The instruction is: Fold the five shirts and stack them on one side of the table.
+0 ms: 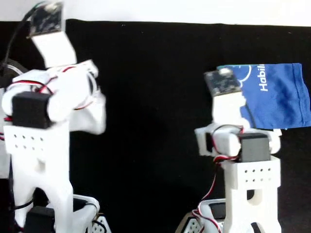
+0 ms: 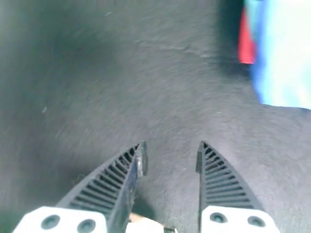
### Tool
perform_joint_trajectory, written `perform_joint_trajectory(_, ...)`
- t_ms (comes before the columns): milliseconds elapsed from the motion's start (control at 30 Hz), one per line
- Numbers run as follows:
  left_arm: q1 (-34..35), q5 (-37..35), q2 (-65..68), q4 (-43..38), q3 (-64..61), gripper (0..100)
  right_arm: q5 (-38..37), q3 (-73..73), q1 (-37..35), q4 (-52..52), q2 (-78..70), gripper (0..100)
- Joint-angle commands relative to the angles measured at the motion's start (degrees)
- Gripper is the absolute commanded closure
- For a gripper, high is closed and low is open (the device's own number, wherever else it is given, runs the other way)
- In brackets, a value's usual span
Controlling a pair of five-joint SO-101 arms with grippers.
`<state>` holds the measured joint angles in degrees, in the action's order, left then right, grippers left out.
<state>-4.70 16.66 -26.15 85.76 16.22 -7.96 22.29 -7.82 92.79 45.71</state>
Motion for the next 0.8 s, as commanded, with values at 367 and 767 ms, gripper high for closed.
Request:
perform_joint_trajectory(367,-20.4,-2.8,-1.4,-9.5,20.7,99,-0.5,0.1,9.4,-1.8,0.3,83.0)
perform_joint_trajectory(767,4.4,-5.3,-1.5,-7.2,-18.2,99,-0.2,0.1,9.3,-5.8,0.3,82.6)
